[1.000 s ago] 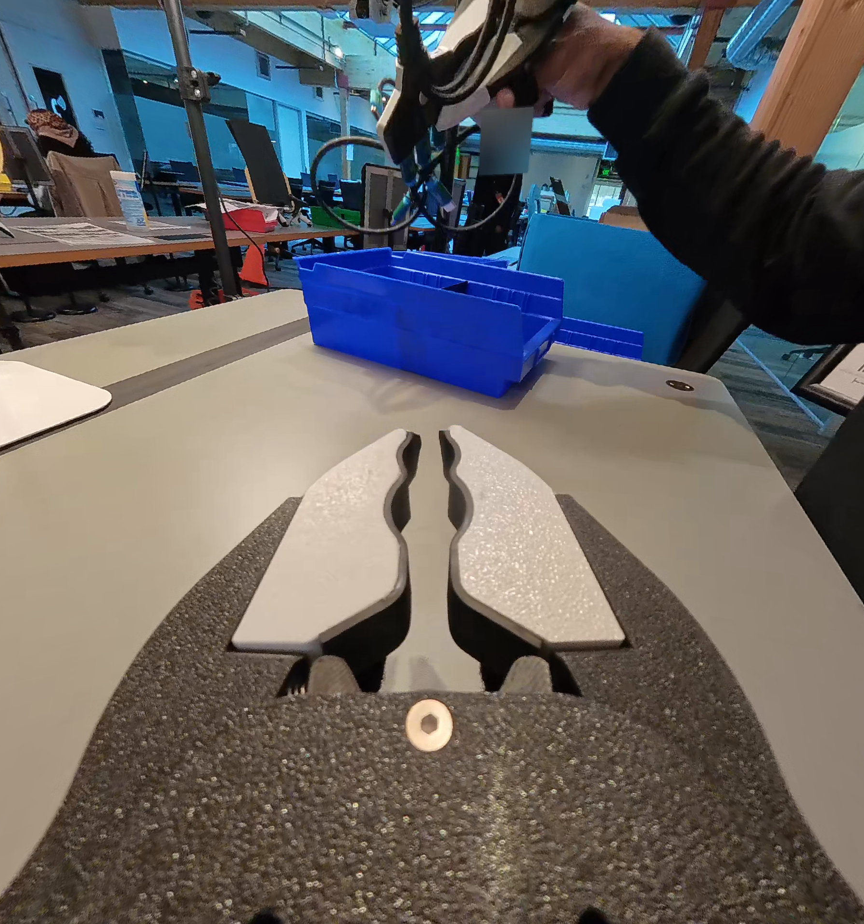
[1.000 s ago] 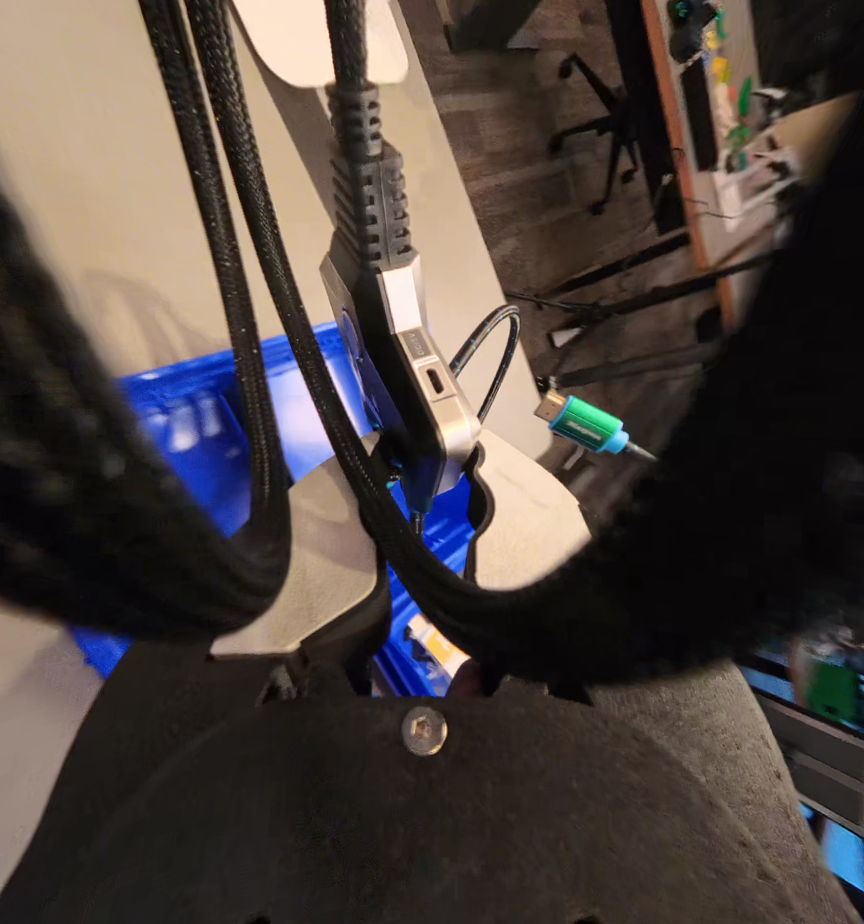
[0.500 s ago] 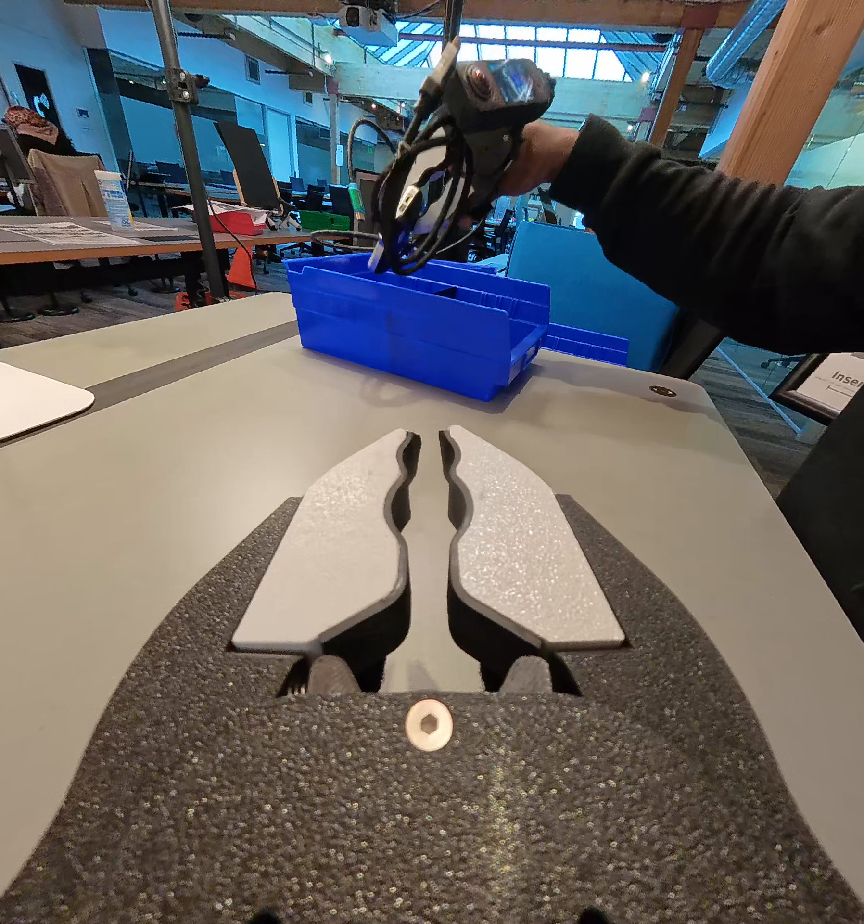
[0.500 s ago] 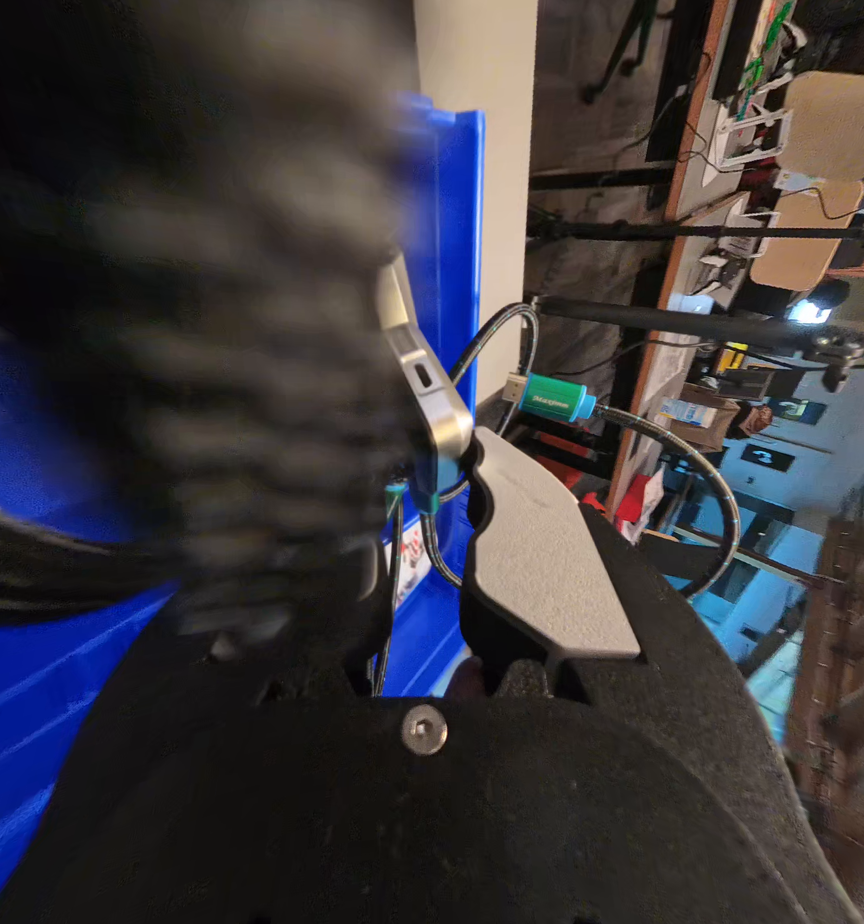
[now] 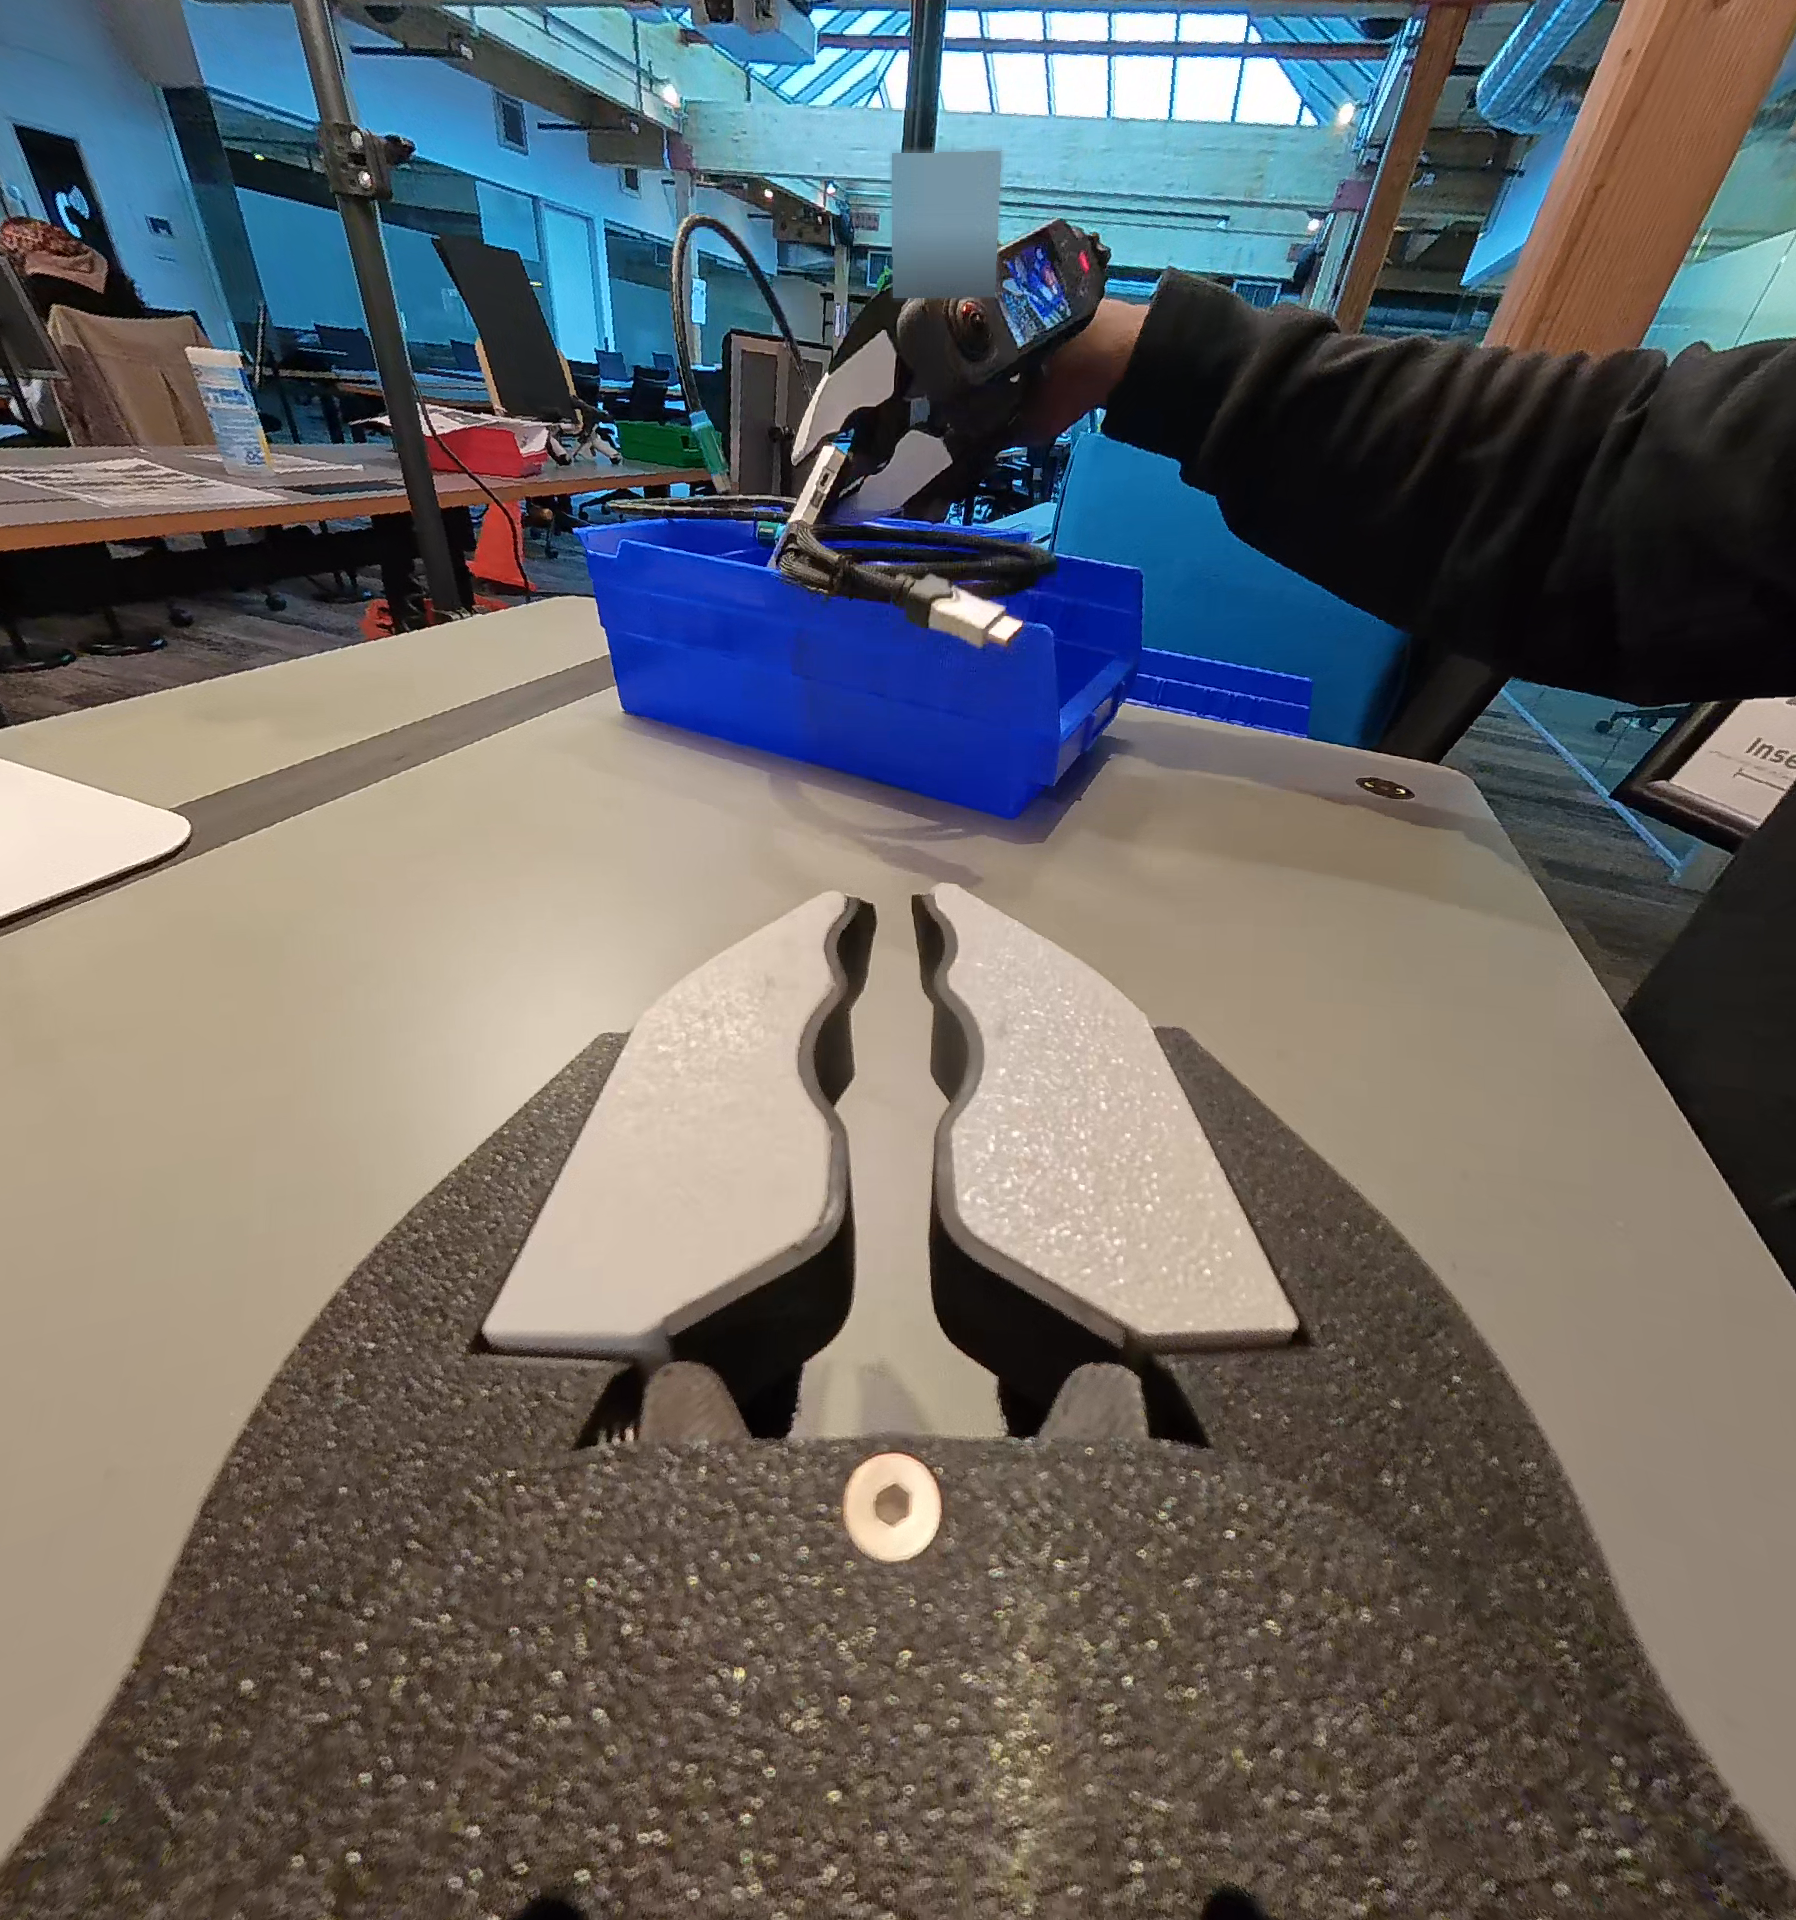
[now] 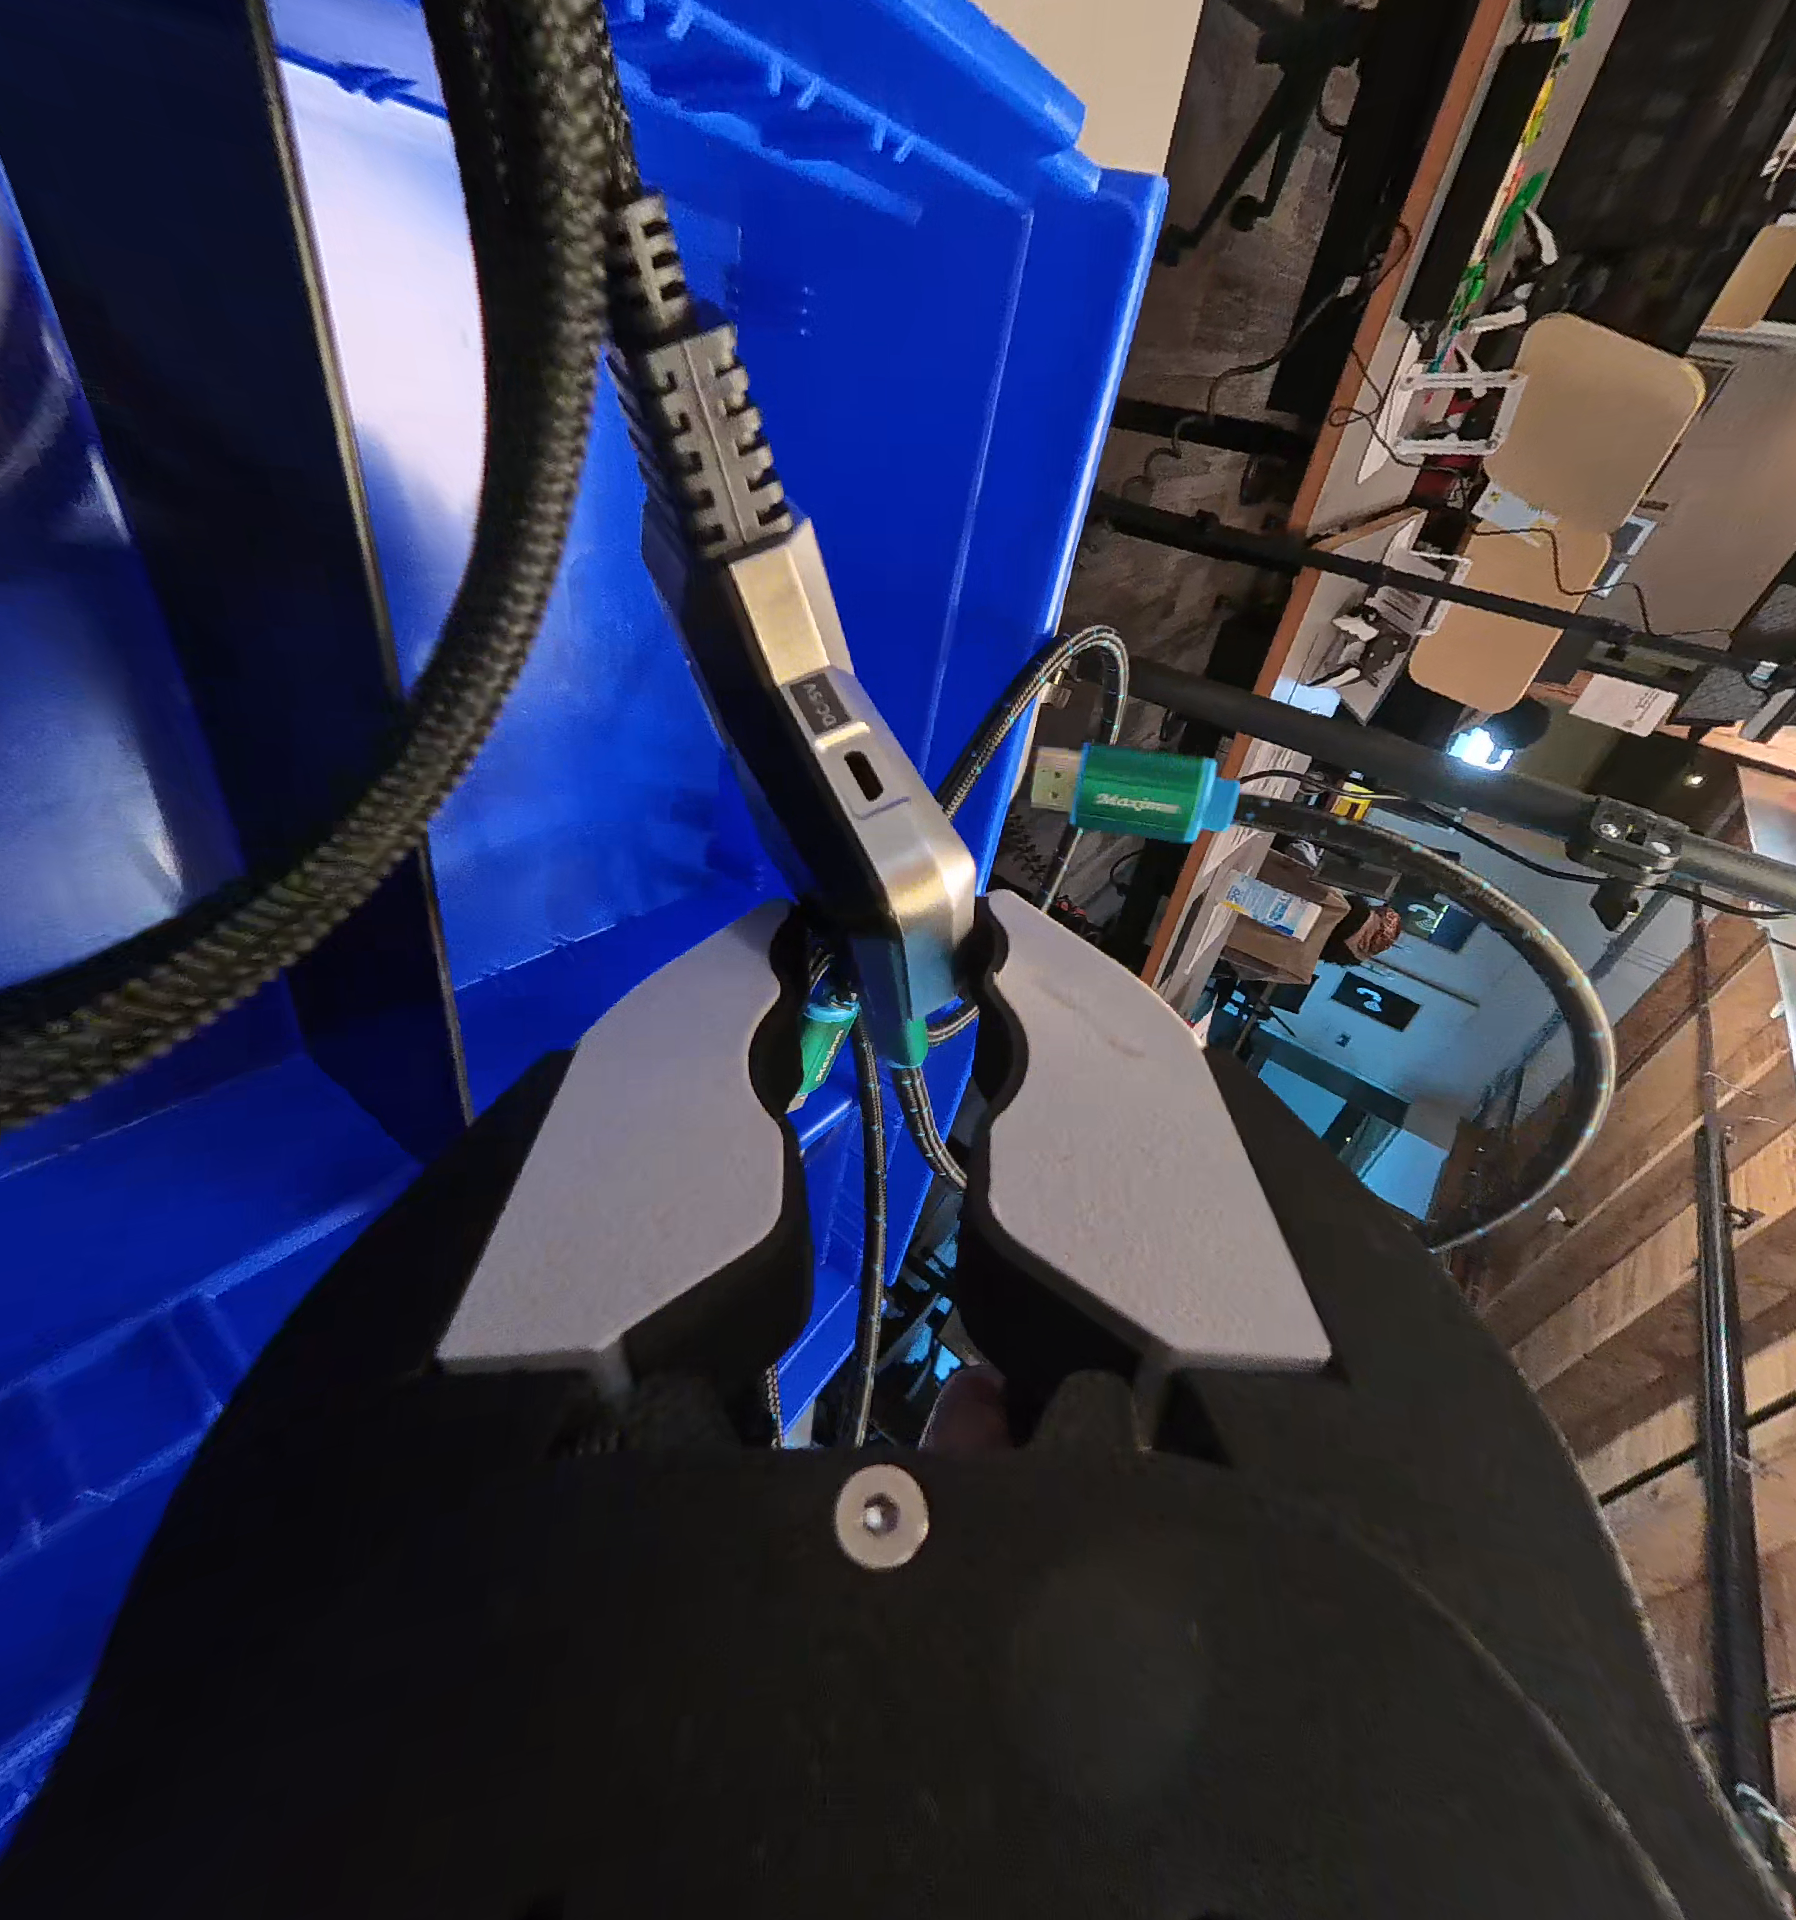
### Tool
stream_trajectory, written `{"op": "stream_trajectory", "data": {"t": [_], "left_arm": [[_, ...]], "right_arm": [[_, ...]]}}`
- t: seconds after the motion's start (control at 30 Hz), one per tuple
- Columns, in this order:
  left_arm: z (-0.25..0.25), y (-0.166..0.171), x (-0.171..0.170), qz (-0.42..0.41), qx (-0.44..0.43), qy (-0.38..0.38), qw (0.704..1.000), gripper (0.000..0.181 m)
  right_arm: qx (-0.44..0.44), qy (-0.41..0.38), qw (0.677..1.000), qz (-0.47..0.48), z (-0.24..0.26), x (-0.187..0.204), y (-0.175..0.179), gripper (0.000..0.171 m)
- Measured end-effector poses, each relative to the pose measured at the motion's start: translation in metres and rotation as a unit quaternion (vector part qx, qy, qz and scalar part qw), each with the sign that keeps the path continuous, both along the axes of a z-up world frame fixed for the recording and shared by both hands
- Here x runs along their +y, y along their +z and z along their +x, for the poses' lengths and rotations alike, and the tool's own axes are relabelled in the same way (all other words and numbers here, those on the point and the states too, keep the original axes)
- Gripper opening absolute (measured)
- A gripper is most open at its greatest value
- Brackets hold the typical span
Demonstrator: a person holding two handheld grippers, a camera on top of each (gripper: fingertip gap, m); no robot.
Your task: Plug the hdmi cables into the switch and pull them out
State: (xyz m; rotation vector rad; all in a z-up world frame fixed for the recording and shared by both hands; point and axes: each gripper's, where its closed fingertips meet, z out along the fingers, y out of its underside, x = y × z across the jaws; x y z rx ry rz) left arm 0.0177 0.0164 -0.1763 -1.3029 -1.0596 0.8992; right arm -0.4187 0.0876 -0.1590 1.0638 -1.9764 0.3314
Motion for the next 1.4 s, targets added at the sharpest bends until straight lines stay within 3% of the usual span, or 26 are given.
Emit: {"op": "stream_trajectory", "data": {"t": [0.33, 0.53, 0.8, 1.03, 1.2, 1.4], "left_arm": [[0.002, 0.001, 0.006, 0.001, 0.005, -0.003, 1.000, 0.009], [0.002, 0.000, 0.007, -0.004, 0.002, -0.005, 1.000, 0.009], [0.005, 0.003, 0.006, 0.013, 0.011, -0.004, 1.000, 0.009], [0.006, 0.004, 0.005, 0.015, 0.014, -0.004, 1.000, 0.009], [0.008, 0.005, 0.004, 0.023, 0.018, -0.003, 1.000, 0.010], [0.014, 0.006, 0.005, 0.035, 0.017, 0.004, 0.999, 0.011]], "right_arm": [[-0.032, 0.002, 0.999, 0.022, 0.010, 0.010, -0.016, 0.034], [-0.070, -0.012, 0.996, 0.053, 0.014, 0.020, -0.033, 0.050], [-0.132, -0.038, 0.990, 0.032, 0.017, 0.034, -0.010, 0.075], [-0.178, -0.117, 0.977, -0.017, 0.019, 0.071, 0.019, 0.079], [-0.318, -0.165, 0.922, -0.149, 0.066, 0.097, 0.027, 0.074], [-0.509, -0.076, 0.808, -0.286, 0.212, 0.105, 0.053, 0.051]]}}
